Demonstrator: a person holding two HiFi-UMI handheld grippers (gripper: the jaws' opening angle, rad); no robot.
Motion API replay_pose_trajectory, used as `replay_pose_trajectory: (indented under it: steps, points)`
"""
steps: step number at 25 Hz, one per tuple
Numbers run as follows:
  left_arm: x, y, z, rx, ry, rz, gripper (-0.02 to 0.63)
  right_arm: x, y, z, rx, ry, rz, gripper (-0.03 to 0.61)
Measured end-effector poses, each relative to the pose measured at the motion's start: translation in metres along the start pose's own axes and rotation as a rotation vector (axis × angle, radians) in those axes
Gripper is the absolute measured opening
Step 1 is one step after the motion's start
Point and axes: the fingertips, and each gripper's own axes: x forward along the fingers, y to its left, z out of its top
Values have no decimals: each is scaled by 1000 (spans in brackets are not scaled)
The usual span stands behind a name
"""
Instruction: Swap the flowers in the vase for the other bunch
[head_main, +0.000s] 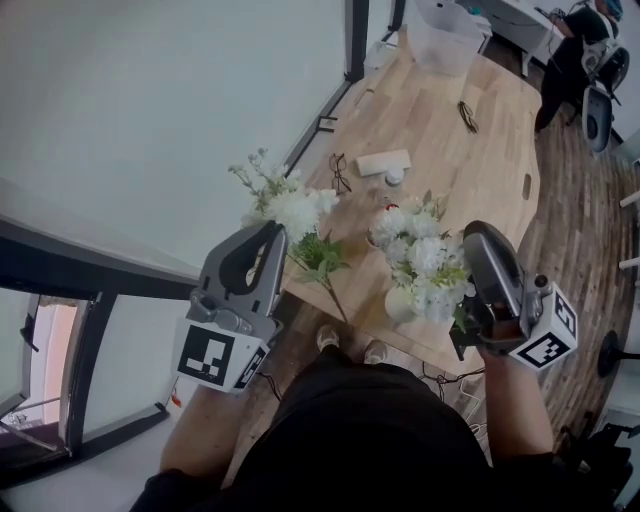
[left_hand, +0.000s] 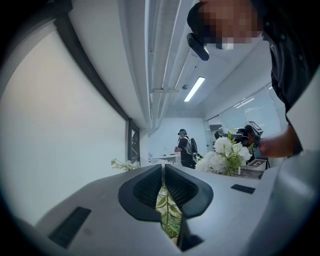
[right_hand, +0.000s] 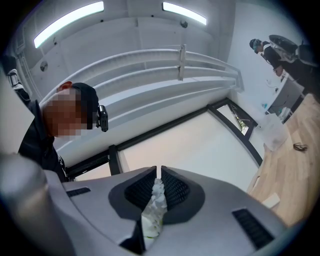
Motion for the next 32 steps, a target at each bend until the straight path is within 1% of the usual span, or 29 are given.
replay_pose_trajectory:
  steps: [5, 10, 16, 20, 28, 32]
  points:
    - [-8, 9, -5, -12, 10, 29, 25, 9, -2, -7, 12, 14, 14, 48]
    - [-20, 22, -8, -25, 9, 56, 25, 27, 7, -14, 6, 30, 37, 48]
    - [-26, 29, -10, -33, 3, 81, 25, 39, 15, -15, 16, 43, 73, 48]
    - [-31, 34, -12, -40, 2, 97, 25, 39, 18, -16, 36, 43, 80, 48]
    - [-26, 38, -10, -48, -17, 98, 25, 42, 19, -6, 17, 37, 80, 48]
    - [-26, 39, -9, -48, -24, 92, 25, 42, 20, -8, 33, 29, 79, 48]
